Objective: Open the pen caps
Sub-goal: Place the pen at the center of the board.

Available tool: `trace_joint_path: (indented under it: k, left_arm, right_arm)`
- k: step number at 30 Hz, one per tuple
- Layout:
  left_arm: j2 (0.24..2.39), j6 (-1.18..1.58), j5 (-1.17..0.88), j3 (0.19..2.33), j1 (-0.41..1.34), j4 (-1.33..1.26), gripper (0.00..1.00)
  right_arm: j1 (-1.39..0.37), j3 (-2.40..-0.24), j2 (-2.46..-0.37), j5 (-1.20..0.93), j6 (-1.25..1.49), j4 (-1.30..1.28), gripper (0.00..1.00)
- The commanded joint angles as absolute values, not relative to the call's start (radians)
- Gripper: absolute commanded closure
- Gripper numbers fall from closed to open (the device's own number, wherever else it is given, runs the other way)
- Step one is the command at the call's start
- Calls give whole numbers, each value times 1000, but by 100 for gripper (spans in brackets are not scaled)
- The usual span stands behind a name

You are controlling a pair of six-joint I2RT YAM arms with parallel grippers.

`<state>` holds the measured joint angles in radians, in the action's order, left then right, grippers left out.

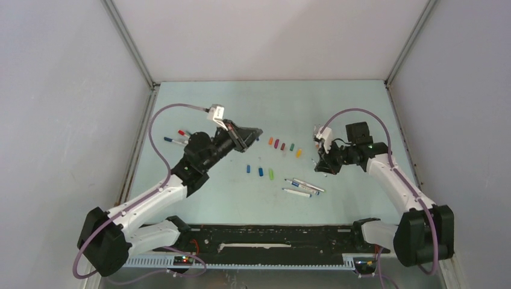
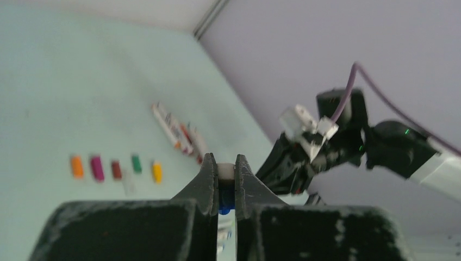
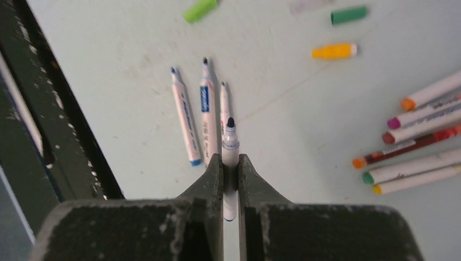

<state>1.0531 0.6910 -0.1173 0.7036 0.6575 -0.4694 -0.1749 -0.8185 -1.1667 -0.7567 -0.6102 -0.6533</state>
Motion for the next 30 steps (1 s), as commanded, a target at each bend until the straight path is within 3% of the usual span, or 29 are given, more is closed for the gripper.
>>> trace_joint_path:
  k: [1,14,30]
  left_arm:
    - [1062,747,-188,628,659,-406,100]
    - [1262,794,-174,635,772,-409,100]
    - [1409,865,-128,673,844,-428,100]
  right_arm:
    - [-188,-865,-1244,-613,-668,-684,93]
    - [-257,-910,-1472,-465,-647,-706,89]
    - [-329,-942,-1603,-424,-637,-740,81]
